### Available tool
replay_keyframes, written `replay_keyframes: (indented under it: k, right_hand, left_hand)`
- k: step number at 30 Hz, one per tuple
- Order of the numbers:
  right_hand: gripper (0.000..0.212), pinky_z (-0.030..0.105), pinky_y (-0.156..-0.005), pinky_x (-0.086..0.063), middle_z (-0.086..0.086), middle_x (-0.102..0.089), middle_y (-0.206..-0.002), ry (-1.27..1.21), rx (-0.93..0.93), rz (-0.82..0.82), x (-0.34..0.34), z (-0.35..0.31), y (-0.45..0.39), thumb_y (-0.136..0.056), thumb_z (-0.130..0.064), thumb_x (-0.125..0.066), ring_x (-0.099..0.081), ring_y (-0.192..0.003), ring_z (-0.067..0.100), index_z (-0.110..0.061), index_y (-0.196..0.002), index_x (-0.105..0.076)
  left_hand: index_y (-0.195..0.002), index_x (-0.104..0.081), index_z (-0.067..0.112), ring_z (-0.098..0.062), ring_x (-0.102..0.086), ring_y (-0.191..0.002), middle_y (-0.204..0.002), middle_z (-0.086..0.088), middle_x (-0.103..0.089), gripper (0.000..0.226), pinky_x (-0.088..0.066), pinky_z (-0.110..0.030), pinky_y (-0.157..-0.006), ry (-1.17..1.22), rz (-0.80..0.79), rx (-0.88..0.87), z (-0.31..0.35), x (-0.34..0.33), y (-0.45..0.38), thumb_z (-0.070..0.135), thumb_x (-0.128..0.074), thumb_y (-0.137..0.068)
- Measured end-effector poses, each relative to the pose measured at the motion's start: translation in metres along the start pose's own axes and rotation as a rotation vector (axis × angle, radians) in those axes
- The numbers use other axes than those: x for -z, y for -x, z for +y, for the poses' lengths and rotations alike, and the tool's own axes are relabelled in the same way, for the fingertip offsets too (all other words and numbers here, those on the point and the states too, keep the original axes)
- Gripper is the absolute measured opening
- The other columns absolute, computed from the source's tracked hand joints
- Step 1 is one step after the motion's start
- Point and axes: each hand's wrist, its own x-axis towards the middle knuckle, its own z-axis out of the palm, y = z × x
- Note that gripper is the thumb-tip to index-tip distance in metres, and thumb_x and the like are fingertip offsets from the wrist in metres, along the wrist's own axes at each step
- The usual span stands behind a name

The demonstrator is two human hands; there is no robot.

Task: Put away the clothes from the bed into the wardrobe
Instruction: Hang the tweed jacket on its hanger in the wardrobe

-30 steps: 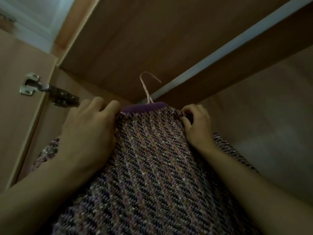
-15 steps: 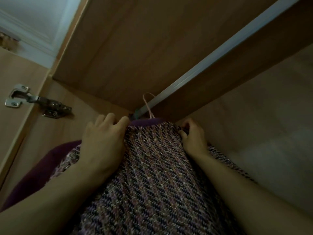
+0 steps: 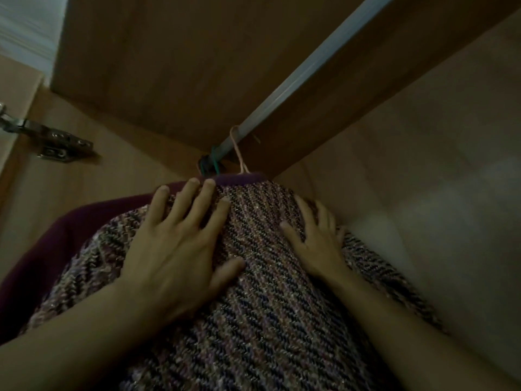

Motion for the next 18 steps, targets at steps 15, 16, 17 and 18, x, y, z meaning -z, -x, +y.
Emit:
replay_keyframes:
  k: [15,16,17,18]
  right_hand:
    - [0.098,0.064,-0.115,0.012,-0.007,0.026,-0.162,-0.091,-0.044,-0.299,-0.042,0.001,0.069,-0.059,-0.102,-0.003,0.021,-0.150,0.022,-0.058,-0.142,0.026]
    - [0.101,0.064,-0.114,0.013,-0.007,0.025,-0.162,-0.108,-0.041,-0.333,-0.036,-0.001,0.082,-0.057,-0.103,-0.006,0.021,-0.150,0.020,-0.058,-0.142,0.025]
    - [0.103,0.063,-0.114,0.014,-0.009,0.025,-0.162,-0.122,-0.034,-0.378,-0.031,-0.003,0.098,-0.056,-0.103,-0.011,0.020,-0.149,0.018,-0.058,-0.142,0.025]
    - [0.105,0.063,-0.114,0.015,-0.011,0.026,-0.161,-0.122,-0.023,-0.427,-0.028,-0.004,0.115,-0.057,-0.103,-0.018,0.021,-0.149,0.016,-0.058,-0.141,0.026]
  left_hand:
    - [-0.151,-0.038,0.024,-0.040,-0.007,-0.151,-0.161,-0.019,-0.019,0.101,-0.011,-0.067,-0.116,-0.008,-0.189,-0.120,0.000,-0.023,0.047,0.090,-0.024,-0.077]
    - [-0.149,-0.043,0.023,-0.042,-0.012,-0.150,-0.159,-0.020,-0.024,0.103,-0.014,-0.069,-0.114,0.035,-0.205,-0.170,0.005,-0.020,0.060,0.092,-0.030,-0.073]
    - [-0.146,-0.047,0.022,-0.044,-0.016,-0.148,-0.158,-0.022,-0.028,0.107,-0.016,-0.071,-0.112,0.064,-0.231,-0.228,0.010,-0.018,0.075,0.093,-0.037,-0.067]
    - [-0.144,-0.050,0.021,-0.047,-0.020,-0.147,-0.156,-0.024,-0.030,0.111,-0.017,-0.072,-0.111,0.071,-0.262,-0.283,0.014,-0.015,0.089,0.093,-0.042,-0.060]
